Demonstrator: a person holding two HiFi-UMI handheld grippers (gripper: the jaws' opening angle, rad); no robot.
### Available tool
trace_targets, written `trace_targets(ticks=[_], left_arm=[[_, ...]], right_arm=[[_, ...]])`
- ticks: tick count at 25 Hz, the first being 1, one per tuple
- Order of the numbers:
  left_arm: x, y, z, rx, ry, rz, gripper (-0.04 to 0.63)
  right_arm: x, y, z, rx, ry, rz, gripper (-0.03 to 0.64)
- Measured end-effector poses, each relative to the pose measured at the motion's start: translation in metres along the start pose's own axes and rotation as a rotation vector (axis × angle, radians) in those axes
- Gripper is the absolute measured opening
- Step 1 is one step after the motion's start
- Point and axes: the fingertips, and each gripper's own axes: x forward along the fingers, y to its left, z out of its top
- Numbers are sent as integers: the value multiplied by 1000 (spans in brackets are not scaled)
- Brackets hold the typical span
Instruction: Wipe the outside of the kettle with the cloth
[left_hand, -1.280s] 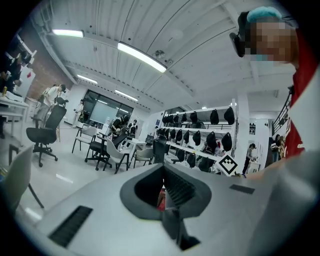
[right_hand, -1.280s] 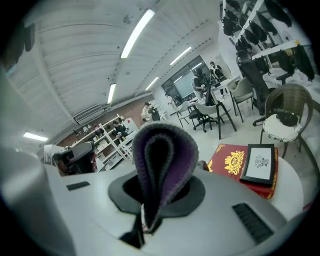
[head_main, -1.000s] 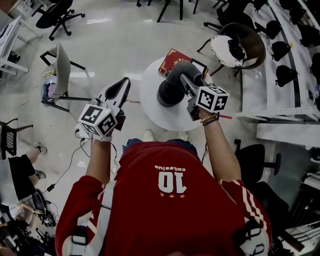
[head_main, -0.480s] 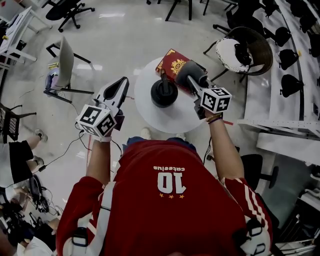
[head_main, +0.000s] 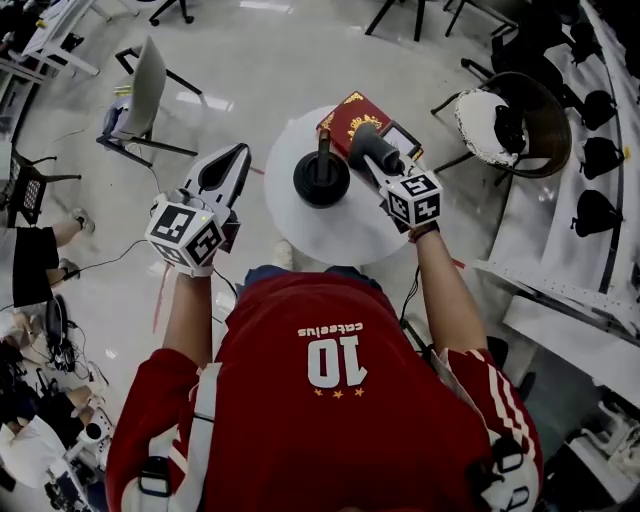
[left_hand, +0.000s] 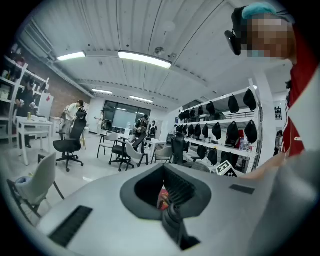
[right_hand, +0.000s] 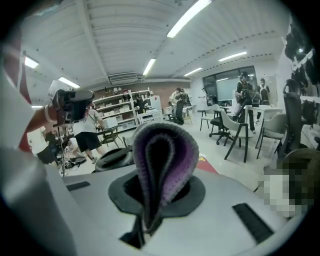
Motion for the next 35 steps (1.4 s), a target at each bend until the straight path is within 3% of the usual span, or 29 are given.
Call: trace_targets(ticks=[5, 11, 18, 27, 35], left_arm=[[-10, -5, -7, -13, 10, 90, 8], [-27, -12, -12, -16, 23, 207, 8], [-43, -20, -16, -7, 32, 287, 8], [-66, -25, -18, -14, 6, 354, 8], [-73, -32, -23, -26, -7, 348, 8]], right_arm=[[20, -8, -17, -134, 69, 81, 43], [44, 4, -38, -363, 142, 269, 43], [66, 2, -71, -553, 261, 393, 43], [77, 7, -73, -629, 264, 426, 43], [64, 12, -81, -614, 280, 399, 43]])
